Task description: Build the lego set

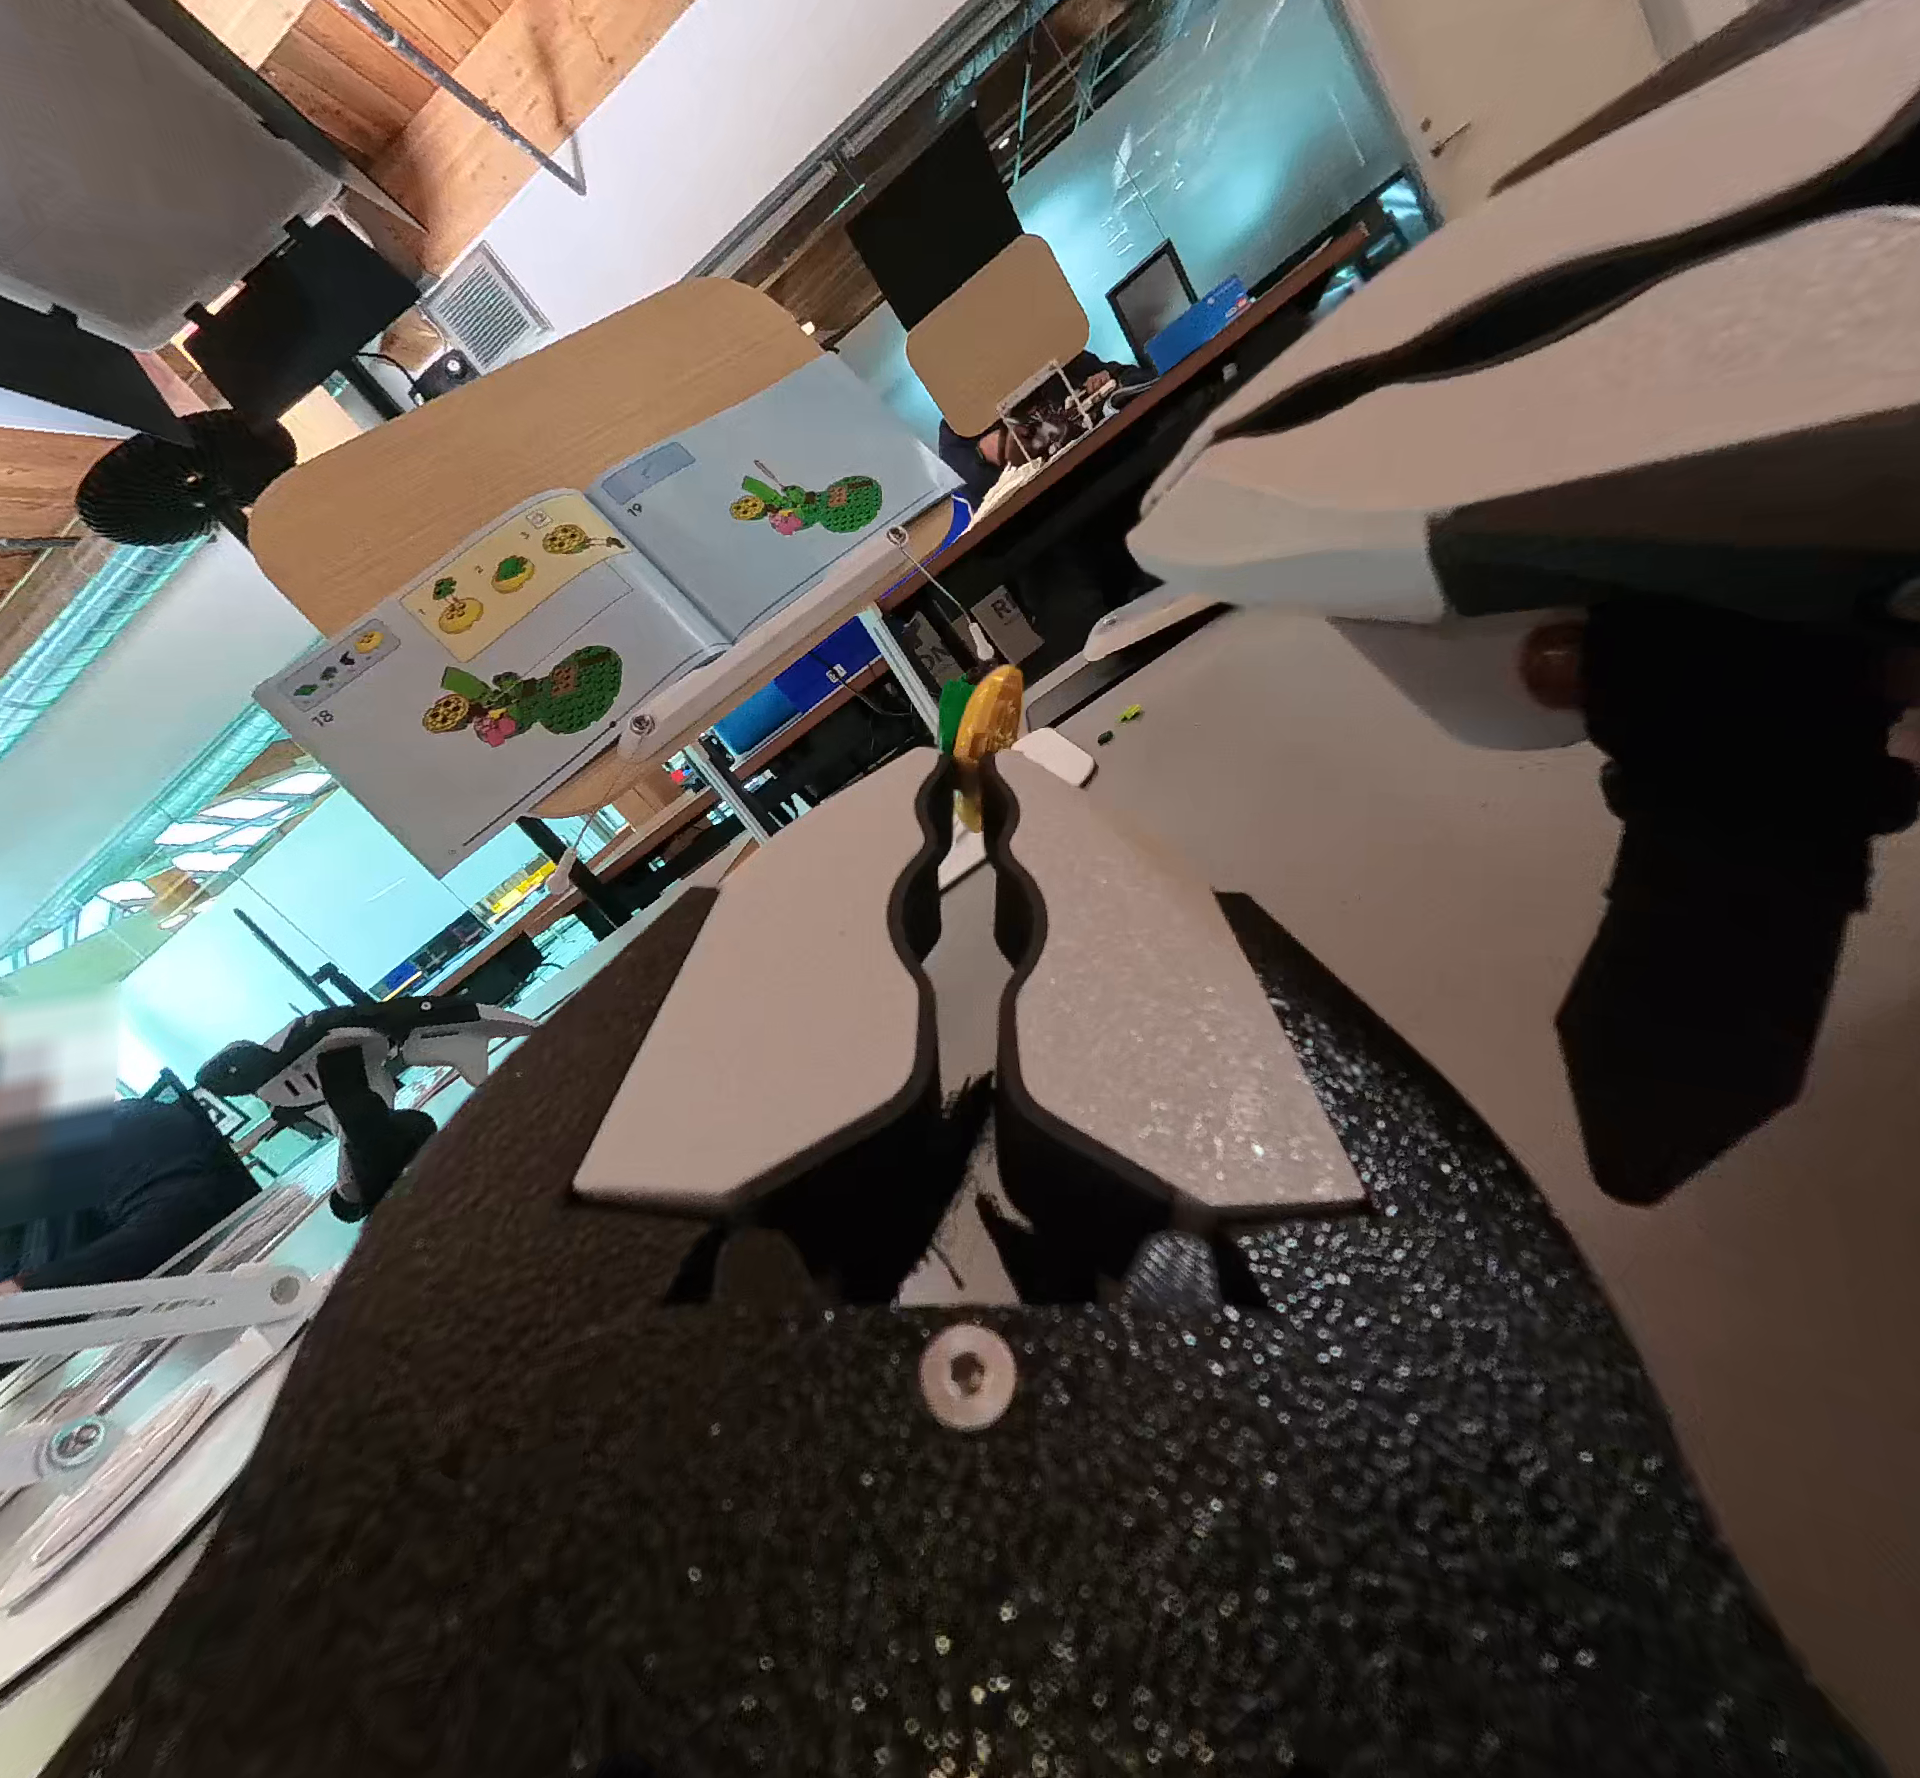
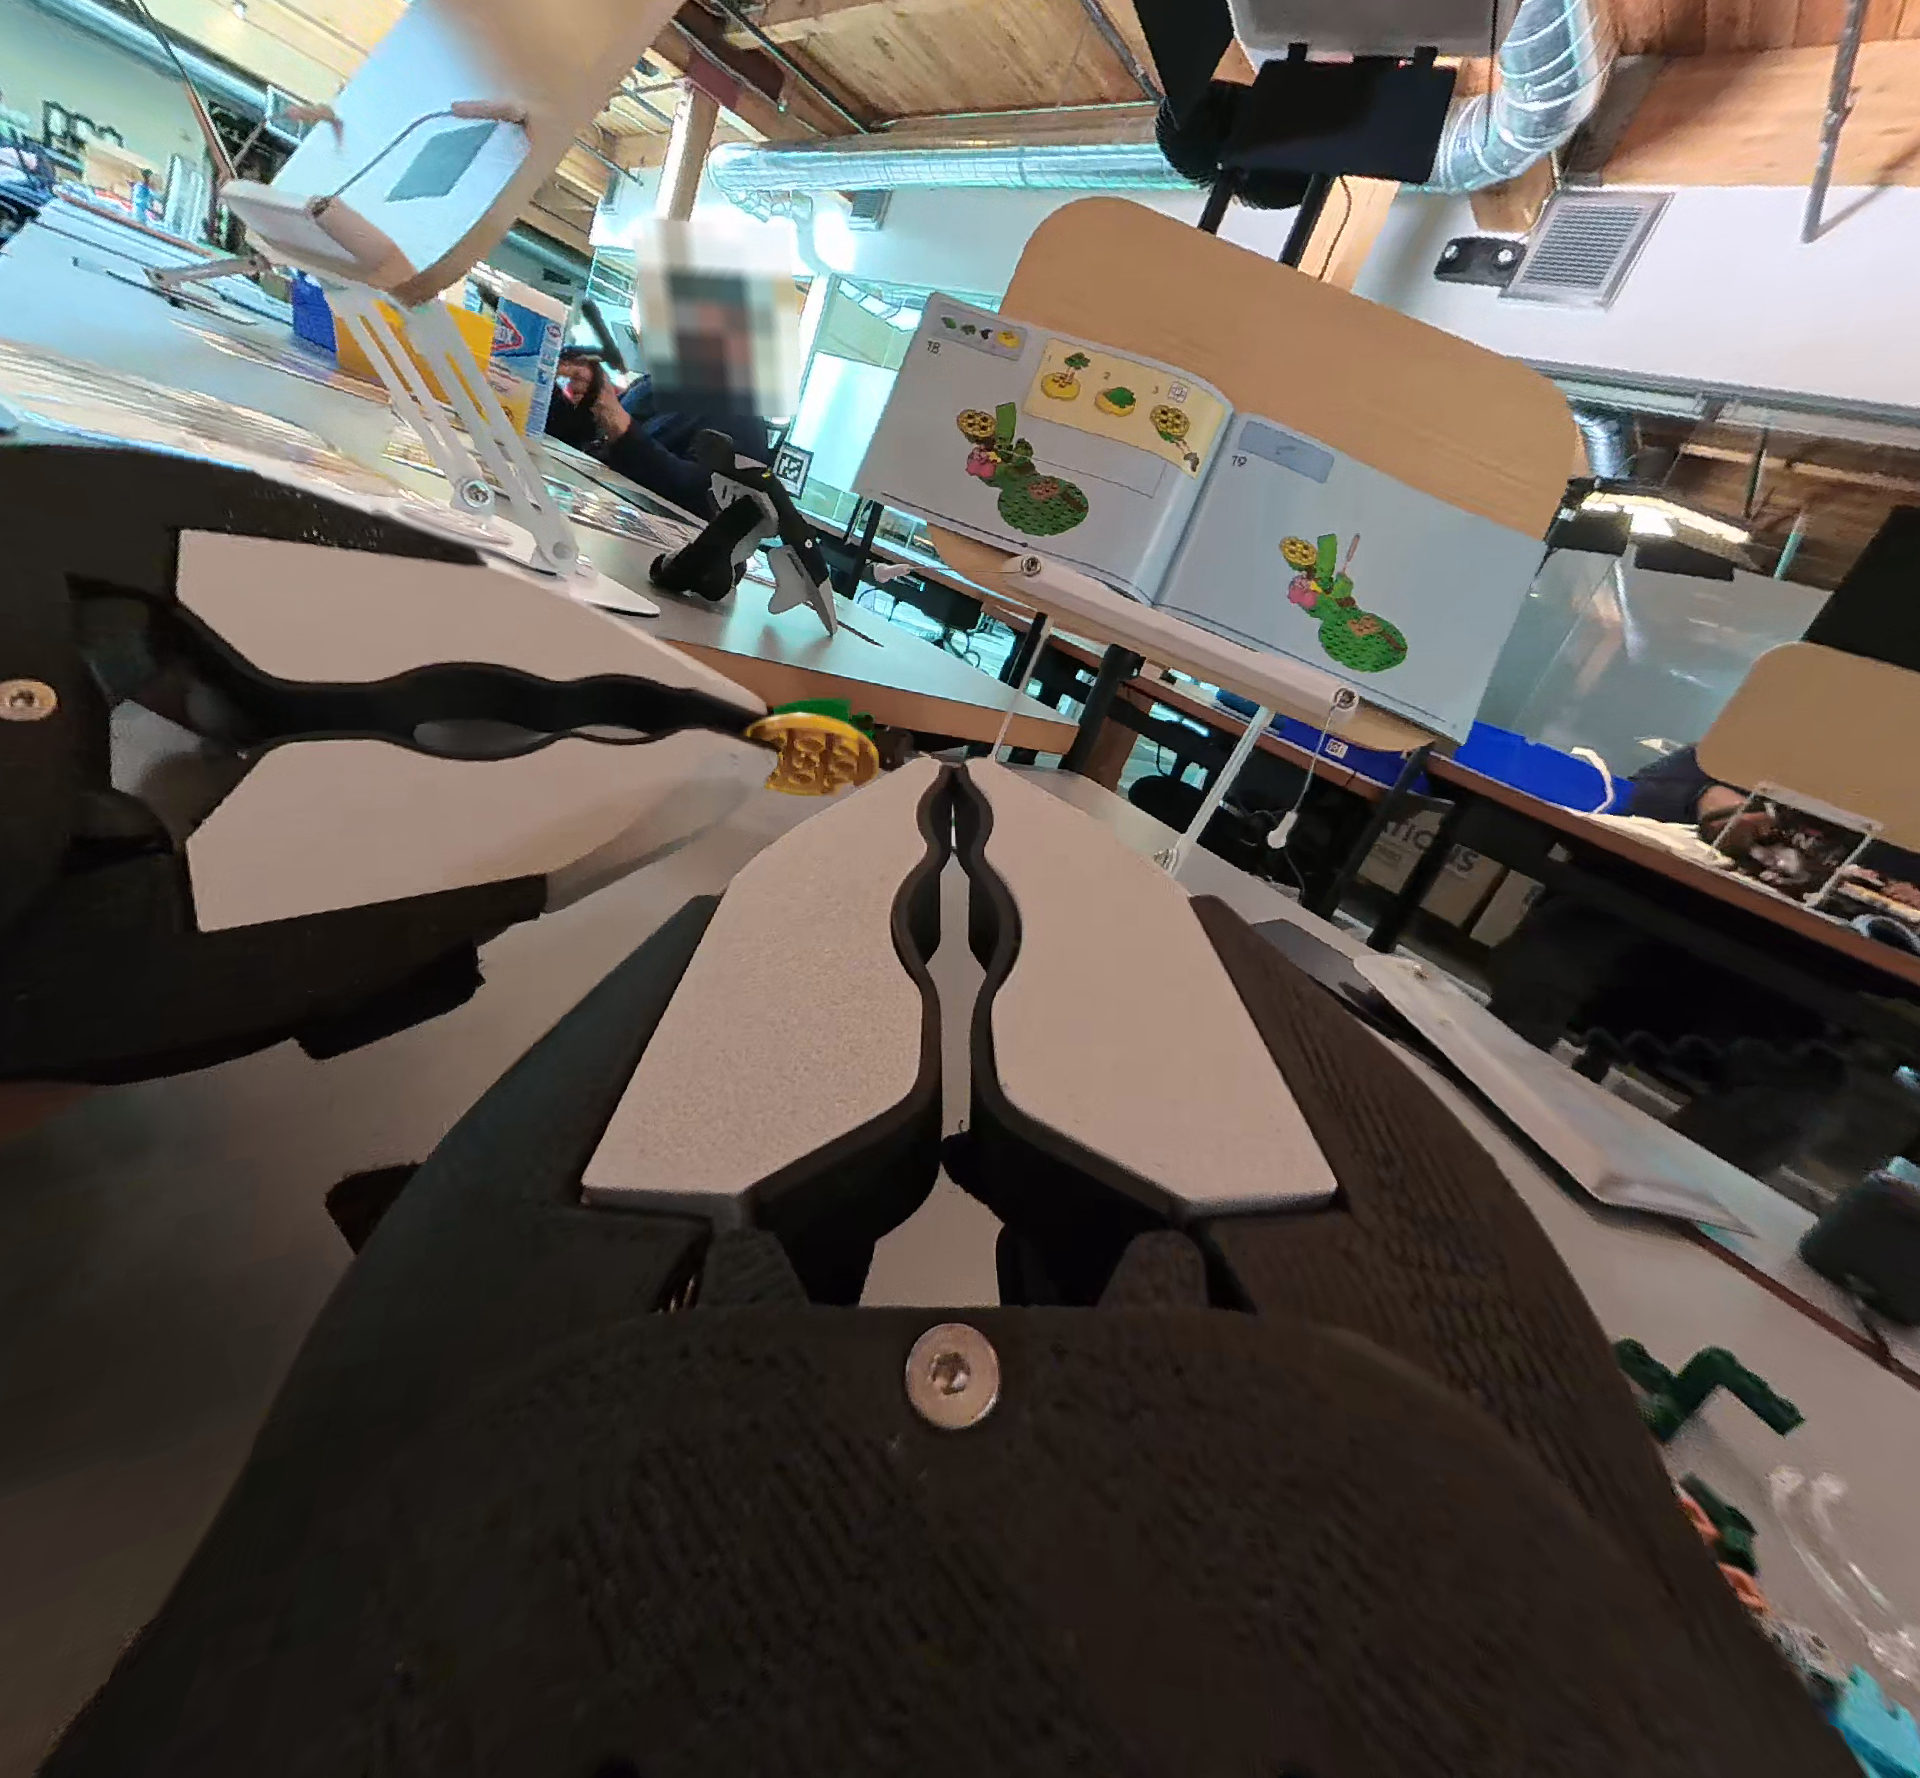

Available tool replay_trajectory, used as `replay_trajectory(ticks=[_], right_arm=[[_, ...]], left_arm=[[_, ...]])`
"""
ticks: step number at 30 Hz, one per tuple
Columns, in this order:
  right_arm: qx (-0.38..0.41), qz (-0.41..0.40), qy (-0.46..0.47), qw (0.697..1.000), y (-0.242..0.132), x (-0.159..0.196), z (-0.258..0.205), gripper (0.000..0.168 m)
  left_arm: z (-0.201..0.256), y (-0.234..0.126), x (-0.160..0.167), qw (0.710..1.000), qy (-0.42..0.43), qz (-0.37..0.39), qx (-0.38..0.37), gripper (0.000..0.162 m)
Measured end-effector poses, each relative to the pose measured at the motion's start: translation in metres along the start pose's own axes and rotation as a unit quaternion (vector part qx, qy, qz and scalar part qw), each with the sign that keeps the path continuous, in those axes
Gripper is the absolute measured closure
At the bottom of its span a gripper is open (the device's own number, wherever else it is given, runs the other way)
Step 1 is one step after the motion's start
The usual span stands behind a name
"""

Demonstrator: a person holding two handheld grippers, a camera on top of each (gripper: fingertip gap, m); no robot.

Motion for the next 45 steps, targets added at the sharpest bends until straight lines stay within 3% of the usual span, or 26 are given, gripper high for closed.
replay_trajectory(ticks=[33,37,39,41,43,45], right_arm=[[-0.020,0.019,0.050,0.998,0.001,0.003,0.006,0.168],[0.026,0.081,0.218,0.972,0.016,-0.036,0.057,0.152],[0.067,0.093,0.221,0.969,0.044,-0.045,0.108,0.137],[0.104,0.079,0.209,0.969,0.082,-0.028,0.165,0.129],[0.082,0.058,0.218,0.971,0.125,0.000,0.214,0.121],[0.112,0.018,0.225,0.968,0.155,0.033,0.254,0.120]], left_arm=[[-0.004,-0.001,0.001,0.999,-0.005,-0.002,-0.037,0.157],[-0.006,-0.002,0.001,0.999,-0.011,-0.002,-0.045,0.157],[-0.007,-0.001,0.002,0.999,-0.011,-0.006,-0.046,0.157],[-0.007,-0.001,0.002,0.999,-0.015,-0.006,-0.045,0.157],[-0.008,-0.001,0.003,0.999,-0.023,-0.006,-0.046,0.157],[-0.010,0.000,0.005,0.998,-0.035,-0.010,-0.049,0.157]])
Point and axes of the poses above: each gripper's, where its closed fingertips meet, y out along the fingers, x out of its underside, z = x × y across the jaws, the point moved 10 cm from there along -y, back along the fingers, and after that the axes turned 13 degrees about -x, right-handed, at the moved point
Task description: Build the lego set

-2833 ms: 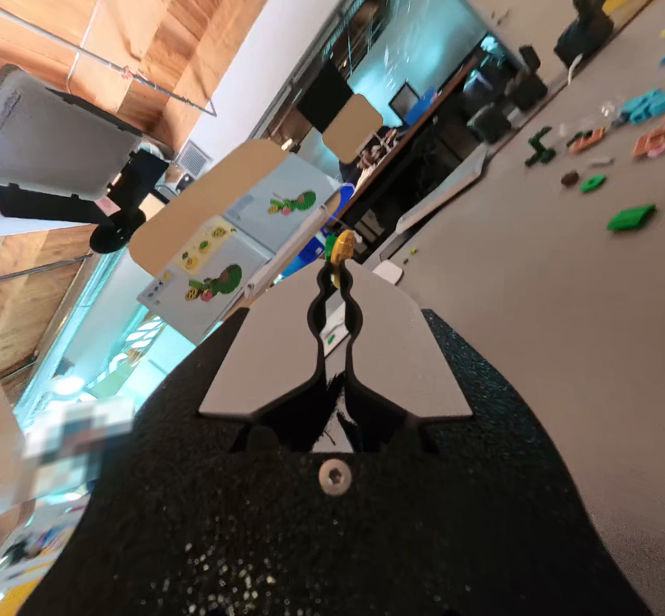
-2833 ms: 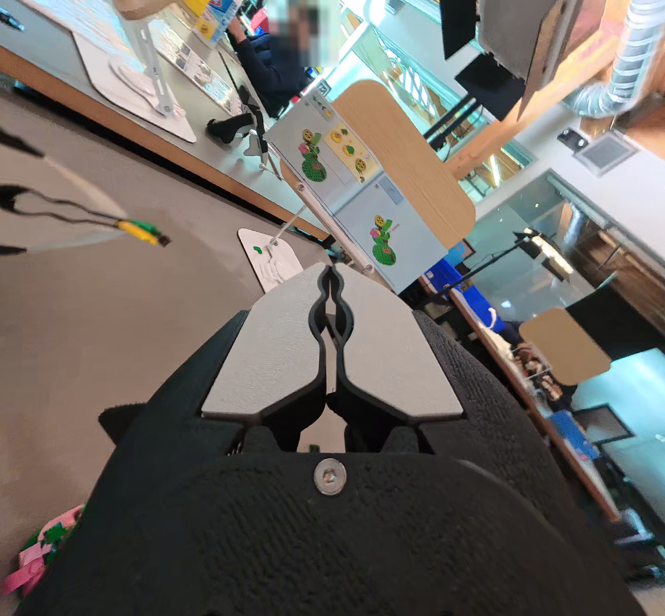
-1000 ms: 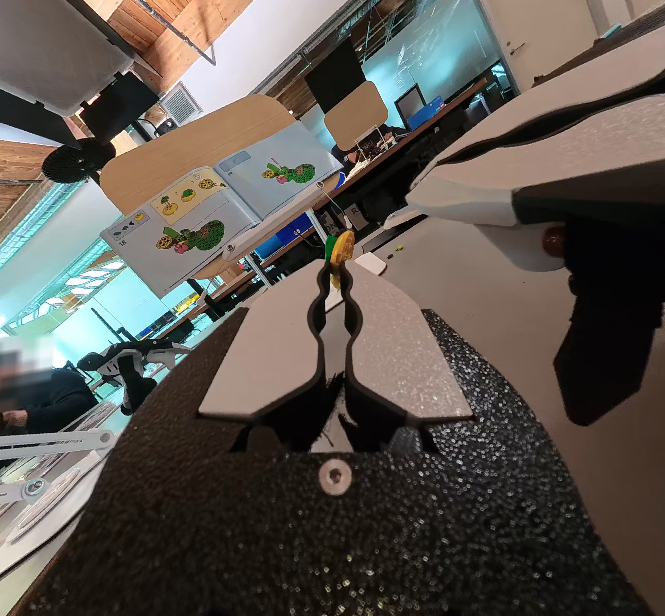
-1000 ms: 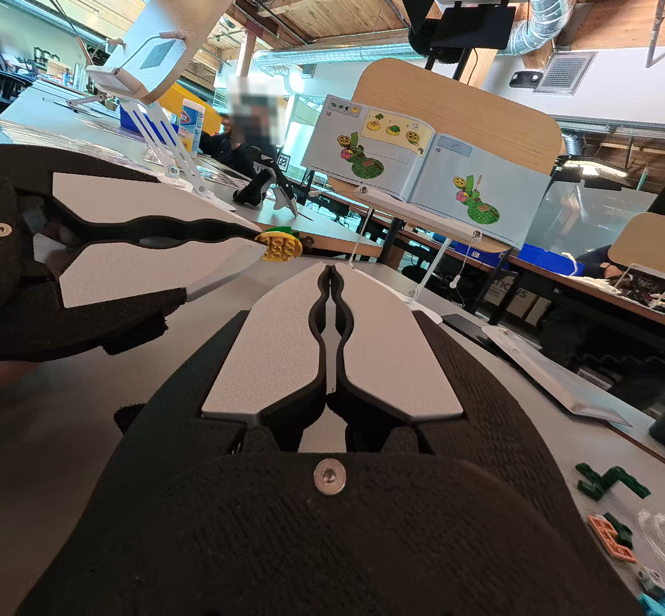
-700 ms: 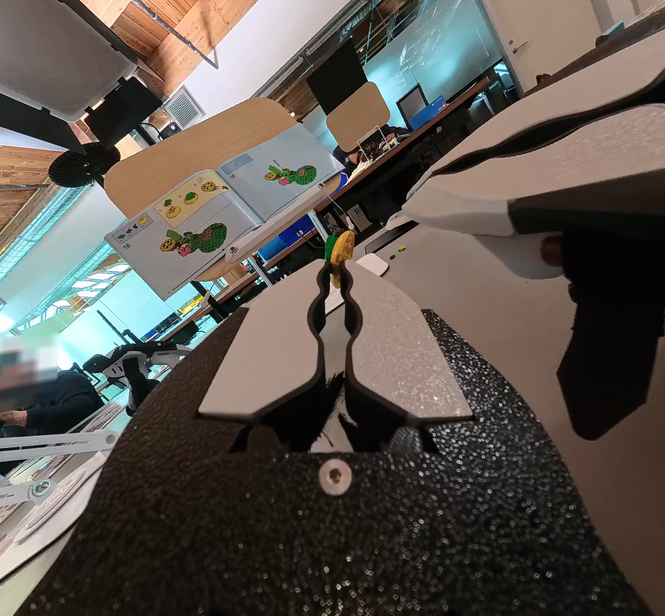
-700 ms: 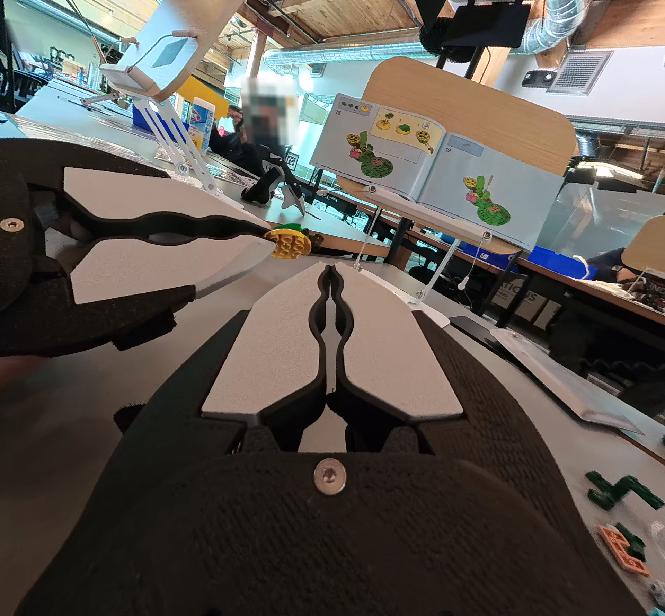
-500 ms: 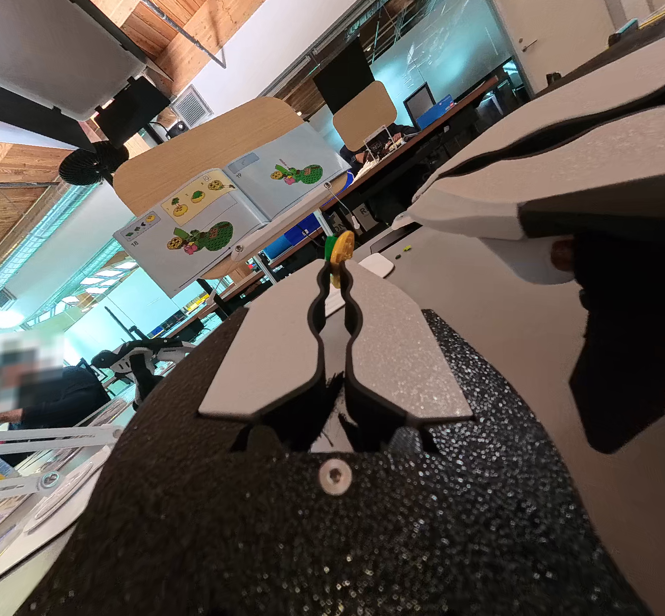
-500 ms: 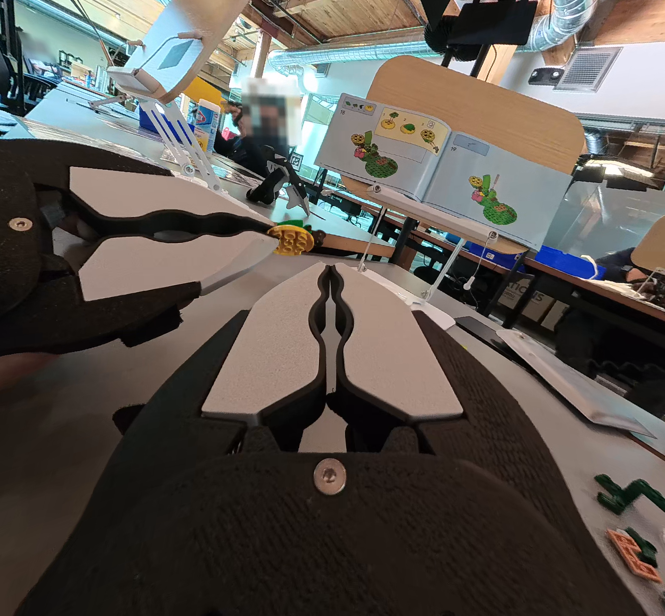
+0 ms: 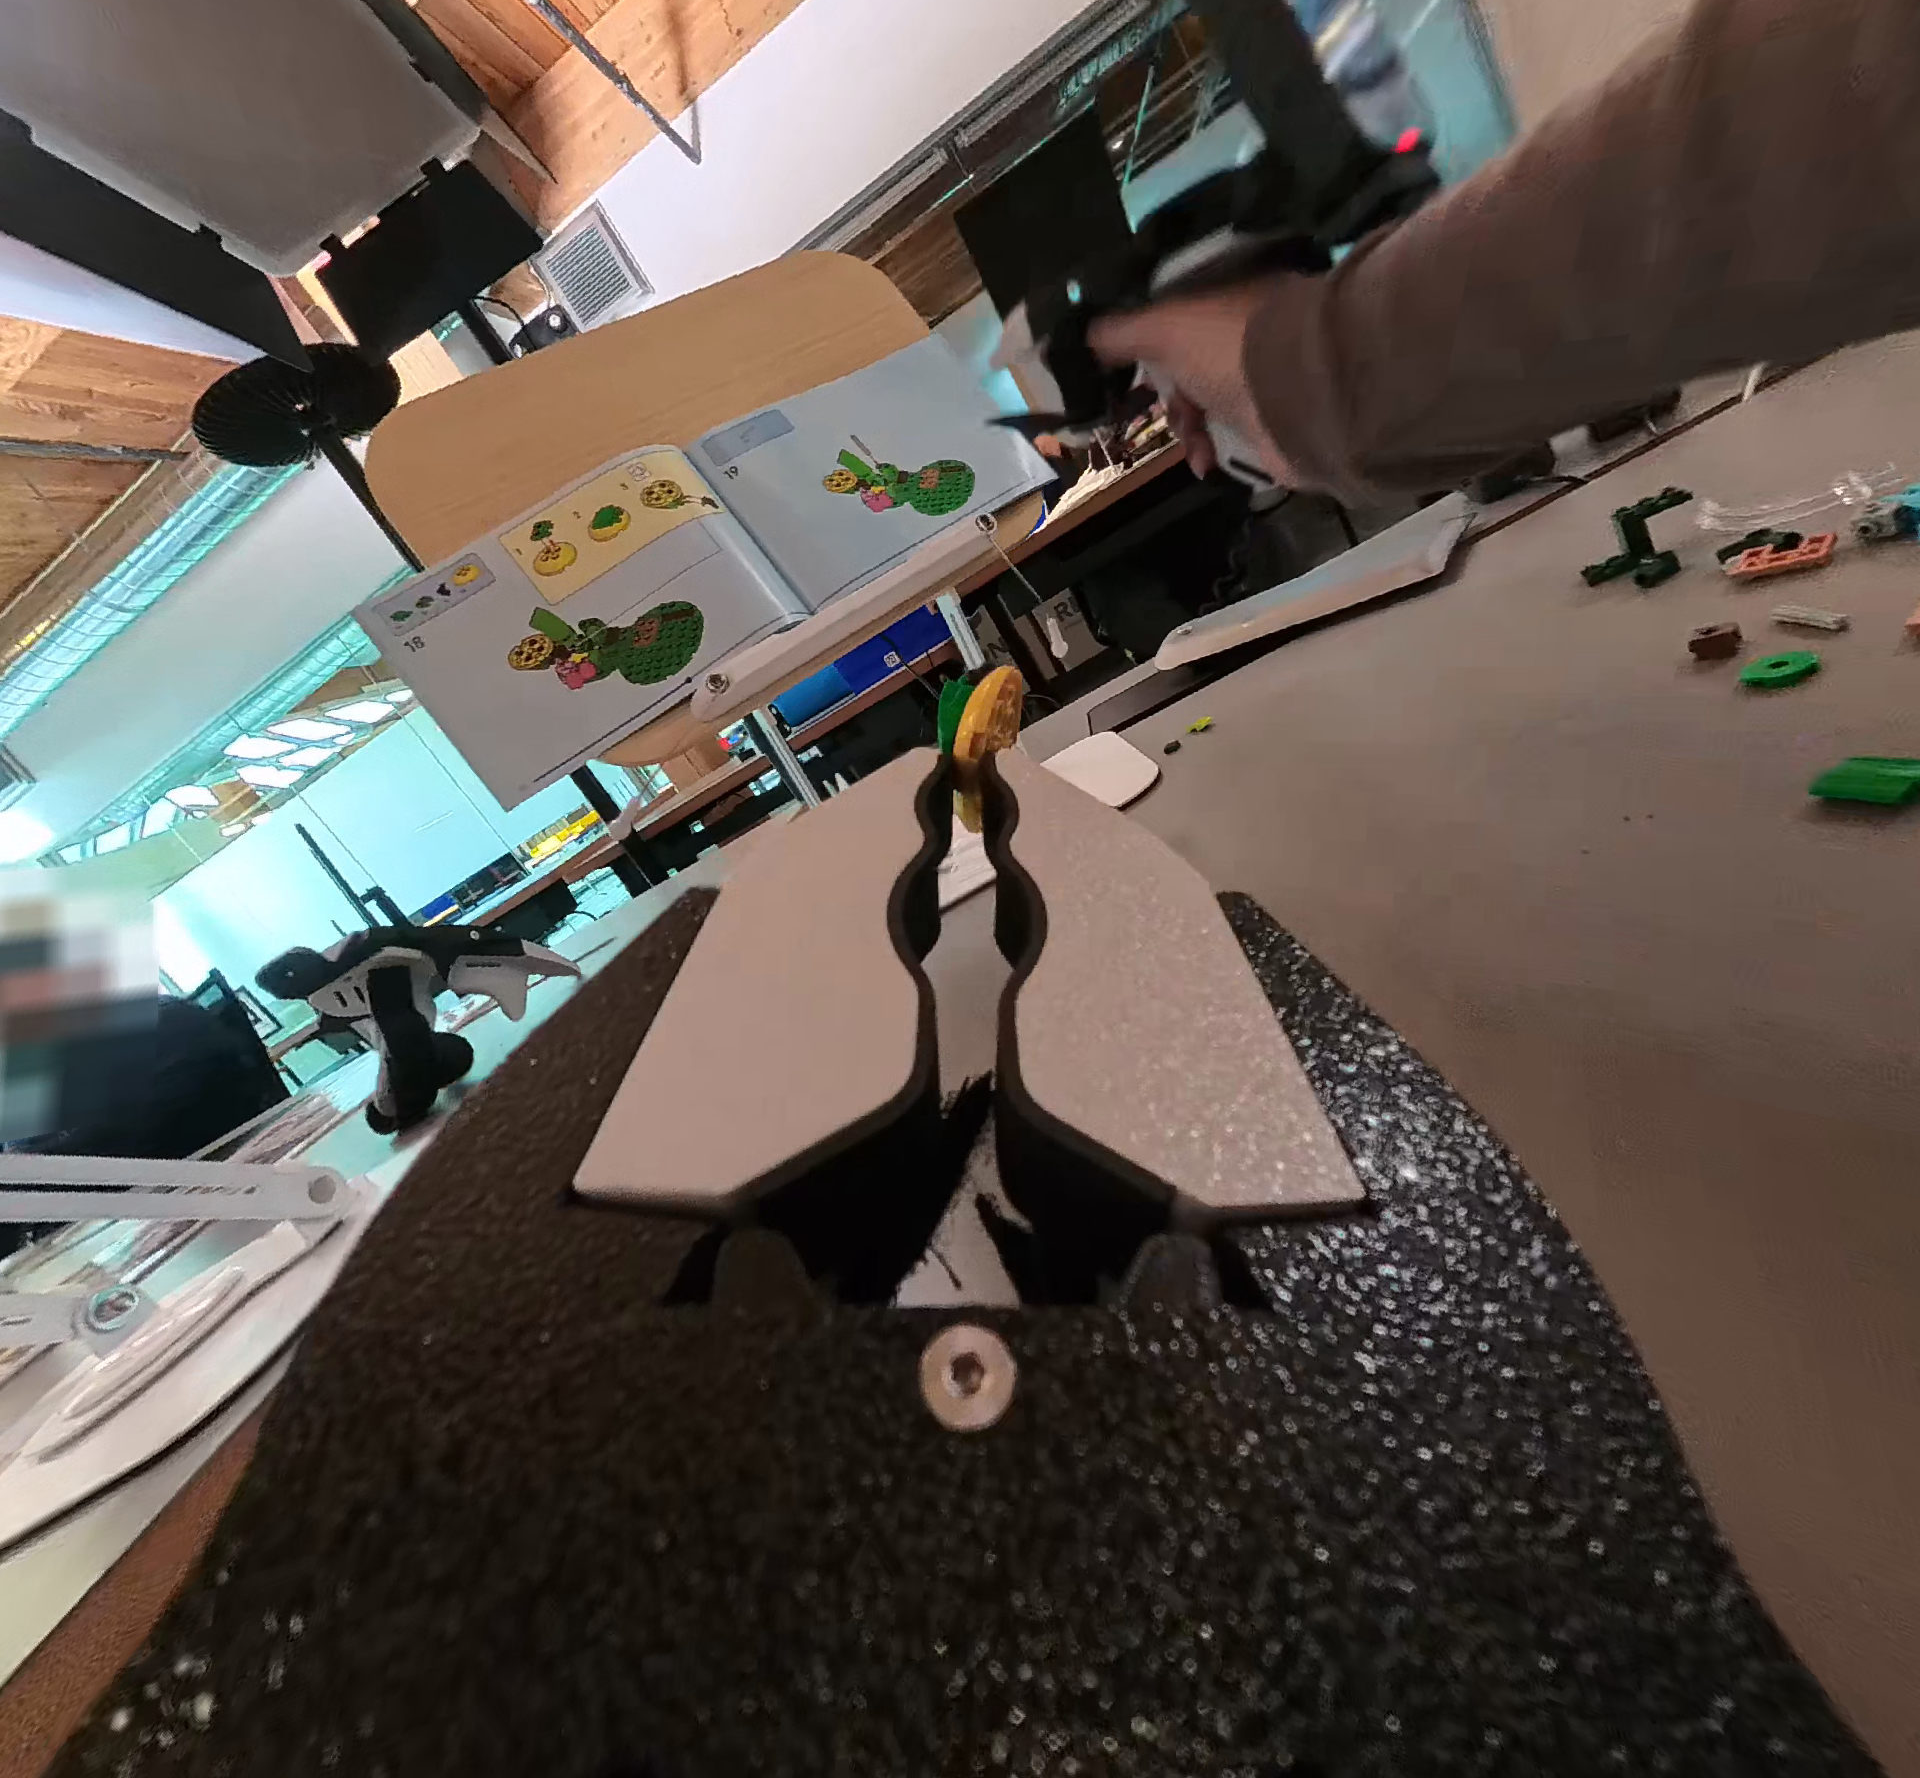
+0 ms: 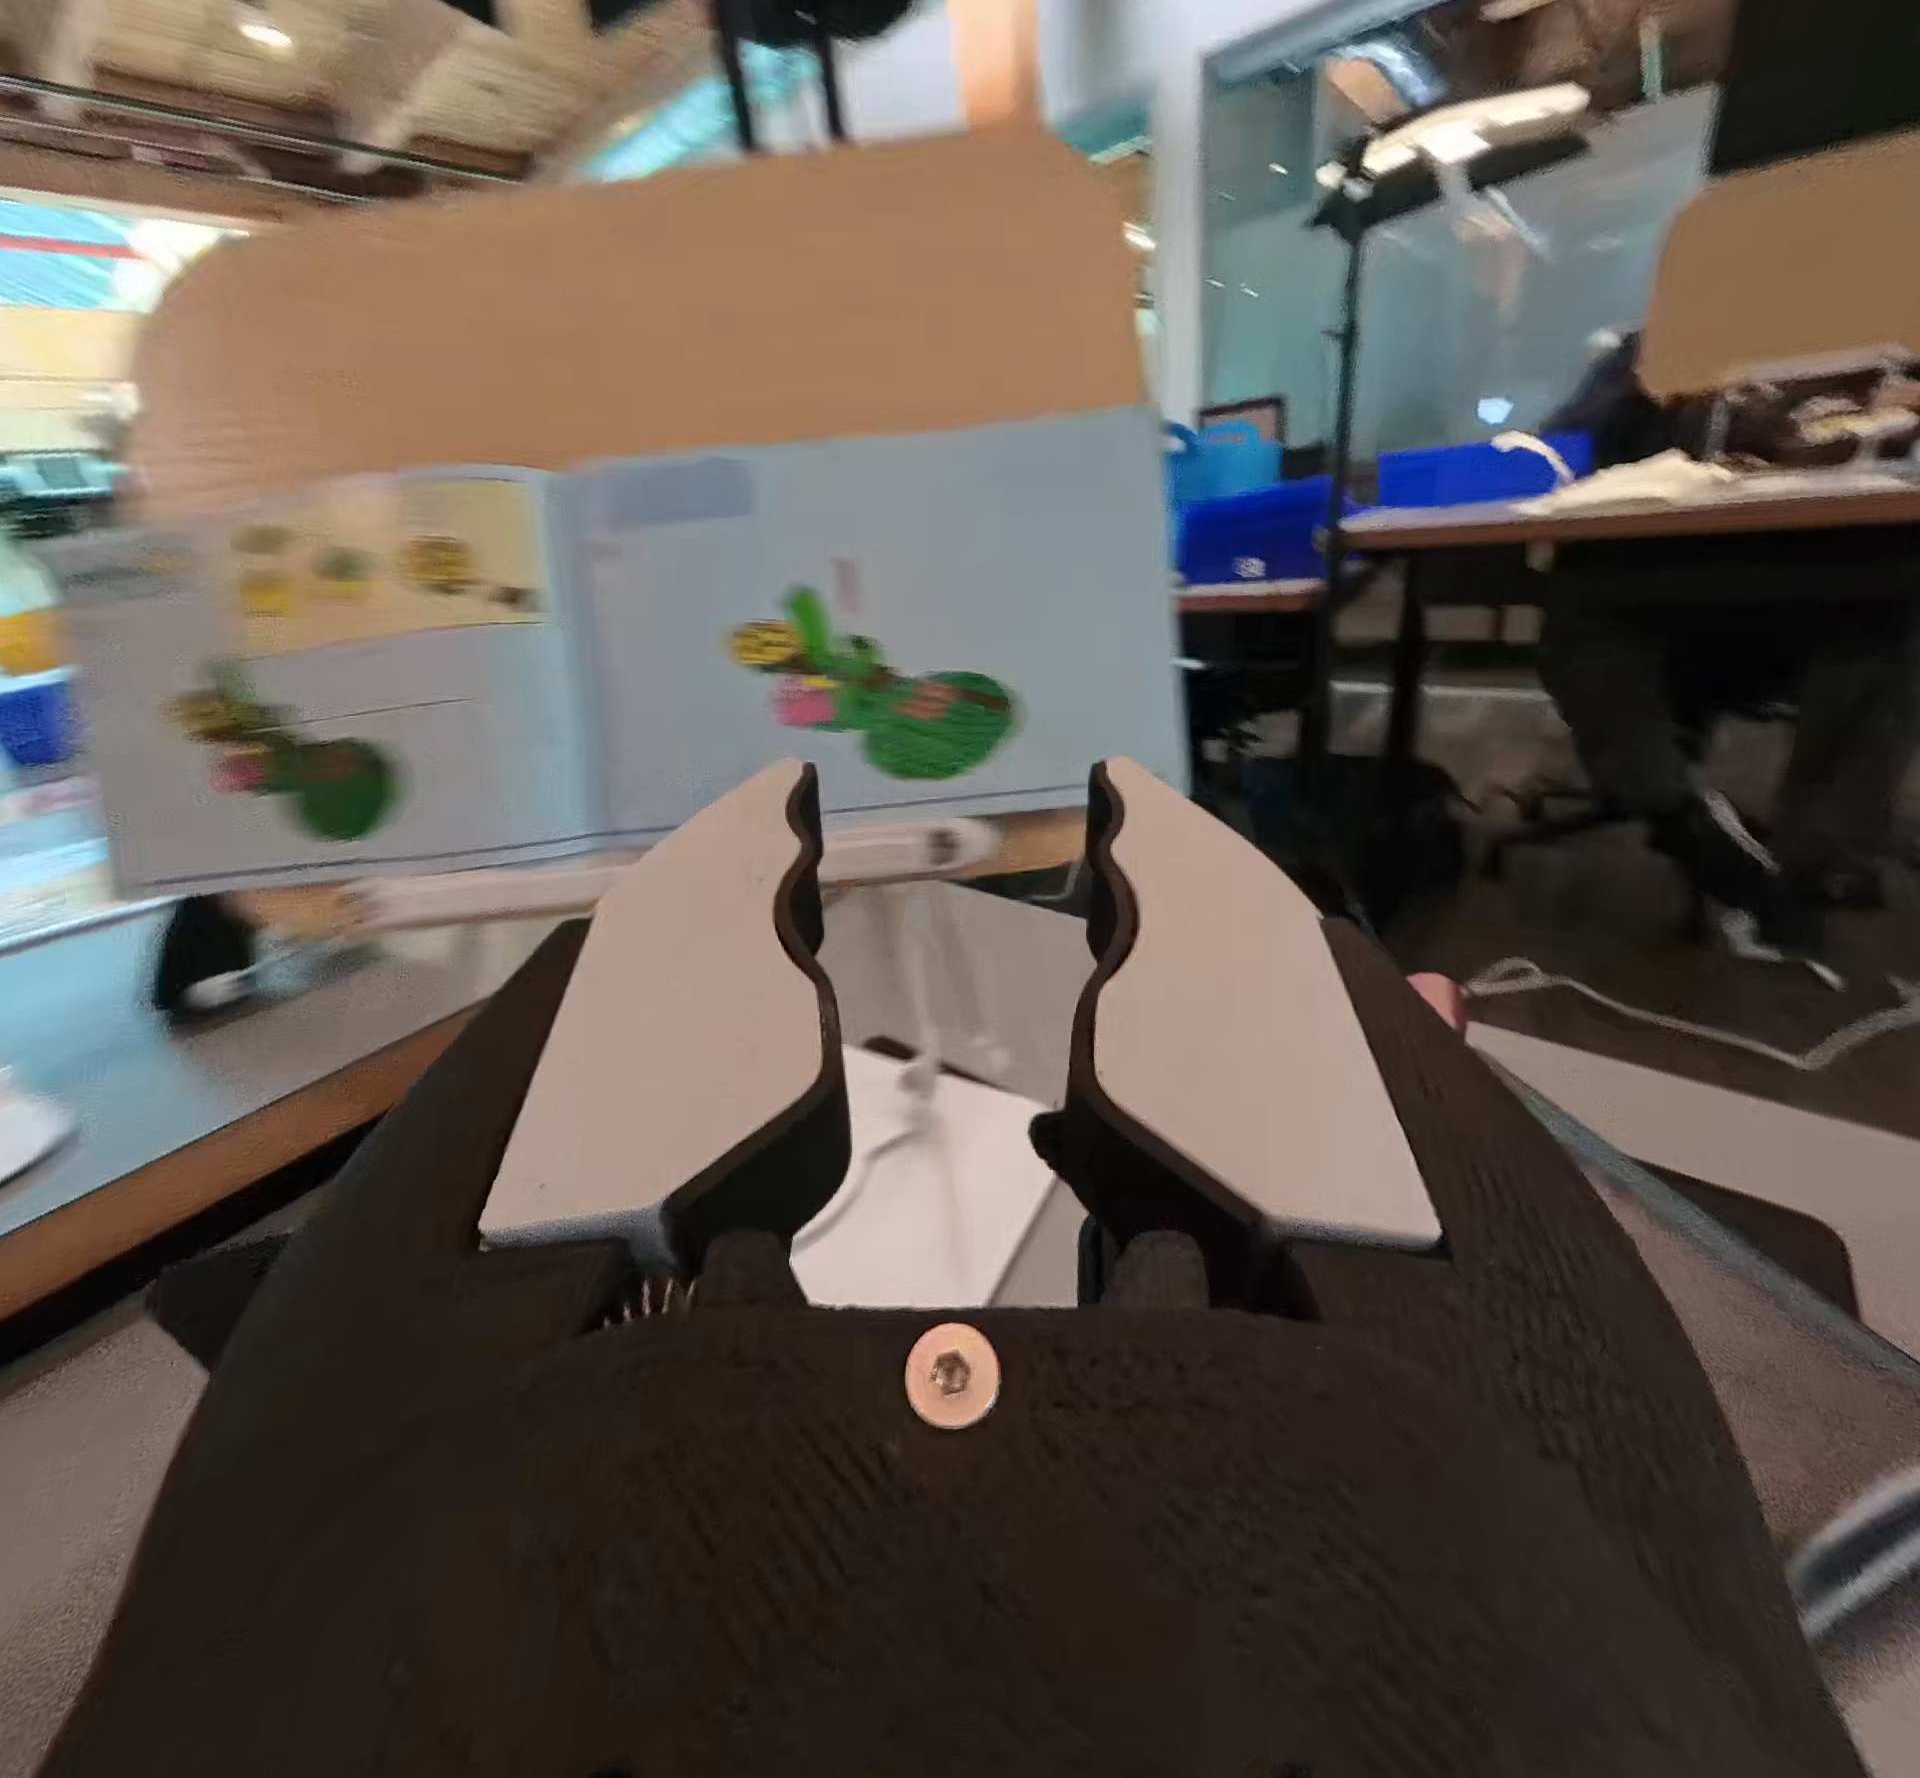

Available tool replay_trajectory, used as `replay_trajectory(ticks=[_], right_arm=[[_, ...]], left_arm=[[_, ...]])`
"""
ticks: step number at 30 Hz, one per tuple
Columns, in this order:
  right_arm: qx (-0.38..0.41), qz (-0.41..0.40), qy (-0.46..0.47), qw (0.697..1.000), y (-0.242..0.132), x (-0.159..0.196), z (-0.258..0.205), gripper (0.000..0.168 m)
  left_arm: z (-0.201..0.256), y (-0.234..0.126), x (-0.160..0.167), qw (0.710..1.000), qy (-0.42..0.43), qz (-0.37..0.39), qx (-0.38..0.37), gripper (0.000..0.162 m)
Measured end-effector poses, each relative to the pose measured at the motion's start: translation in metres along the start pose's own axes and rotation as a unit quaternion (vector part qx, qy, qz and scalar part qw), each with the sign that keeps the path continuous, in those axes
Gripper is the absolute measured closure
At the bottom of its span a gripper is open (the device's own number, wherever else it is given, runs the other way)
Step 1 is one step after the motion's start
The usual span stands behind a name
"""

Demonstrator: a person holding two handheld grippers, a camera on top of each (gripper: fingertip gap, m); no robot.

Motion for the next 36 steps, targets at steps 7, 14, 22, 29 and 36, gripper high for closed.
replay_trajectory(ticks=[7,14,22,29,36], right_arm=[[0.015,0.022,0.049,0.998,0.058,0.047,0.052,0.128],[0.071,0.014,0.090,0.993,0.080,0.061,0.057,0.126],[0.069,0.032,0.118,0.990,0.087,0.062,0.064,0.123],[0.053,0.032,0.109,0.992,0.091,0.056,0.066,0.128],[0.051,0.026,0.104,0.993,0.092,0.056,0.070,0.128]], left_arm=[[-0.009,0.006,0.008,0.998,-0.052,-0.025,-0.012,0.157],[-0.004,0.006,0.006,0.999,-0.032,-0.022,0.003,0.157],[-0.003,0.005,0.006,0.999,-0.033,-0.023,0.006,0.157],[-0.004,0.005,0.006,0.999,-0.039,-0.025,0.008,0.157],[-0.003,0.006,0.006,0.999,-0.038,-0.026,0.012,0.157]])
Point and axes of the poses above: each gripper's, where its closed fingertips meet, y out along the fingers, x out of its underside, z = x × y across the jaws, the point moved 10 cm from there along -y, back along the fingers, and after that the axes turned 13 degrees about -x, right-handed, at the moved point
